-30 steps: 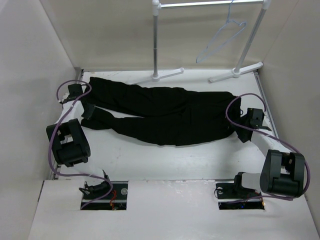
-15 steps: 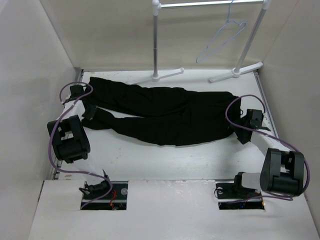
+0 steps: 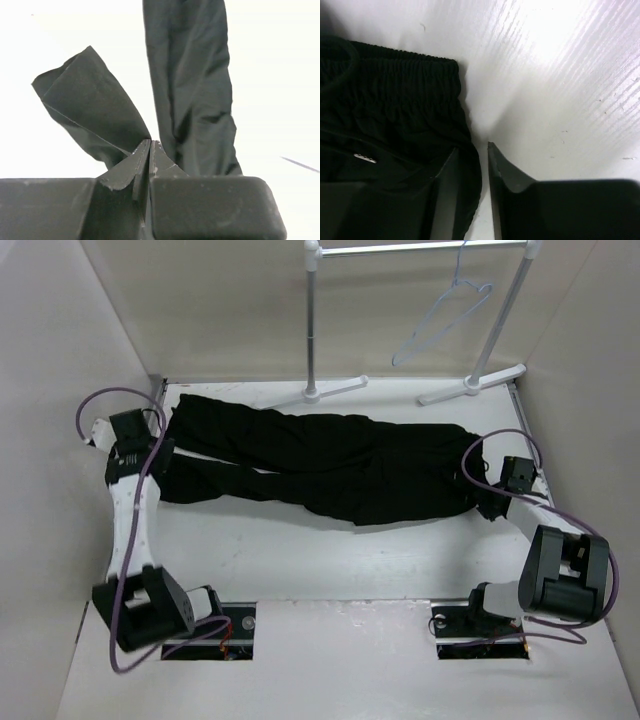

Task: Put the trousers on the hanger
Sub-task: Flatten out the trousers at the center of the board.

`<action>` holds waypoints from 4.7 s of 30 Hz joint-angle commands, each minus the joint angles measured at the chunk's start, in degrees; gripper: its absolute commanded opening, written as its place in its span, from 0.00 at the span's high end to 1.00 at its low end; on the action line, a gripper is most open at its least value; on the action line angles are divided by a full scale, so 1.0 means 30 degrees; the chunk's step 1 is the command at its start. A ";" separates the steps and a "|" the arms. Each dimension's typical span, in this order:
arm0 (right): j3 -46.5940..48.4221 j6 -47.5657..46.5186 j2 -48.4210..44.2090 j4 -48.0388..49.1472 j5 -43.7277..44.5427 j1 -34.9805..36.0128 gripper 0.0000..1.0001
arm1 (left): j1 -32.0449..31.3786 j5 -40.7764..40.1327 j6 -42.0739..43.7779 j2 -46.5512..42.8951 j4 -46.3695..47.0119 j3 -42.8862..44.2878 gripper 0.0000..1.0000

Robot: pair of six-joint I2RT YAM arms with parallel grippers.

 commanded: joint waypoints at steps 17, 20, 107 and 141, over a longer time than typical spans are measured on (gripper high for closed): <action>0.0485 0.2772 -0.1272 -0.0283 0.0305 -0.0946 0.91 | -0.1329 -0.4554 -0.0368 -1.1217 -1.5030 -0.5216 0.94; 0.0308 0.2920 -0.1449 -0.0372 0.0218 -0.0887 0.91 | -0.1007 -0.4467 -0.0896 -1.0988 -1.4276 -0.5753 0.74; 0.9565 -0.0773 0.7725 0.4516 -0.7727 -0.3114 0.91 | -2.0343 -0.0306 0.1593 0.7092 0.2898 -0.5516 0.65; 0.0222 0.0166 -0.1535 -0.1133 0.1274 -0.0124 0.42 | -1.2144 0.1307 0.2476 1.1507 0.1666 0.7690 0.56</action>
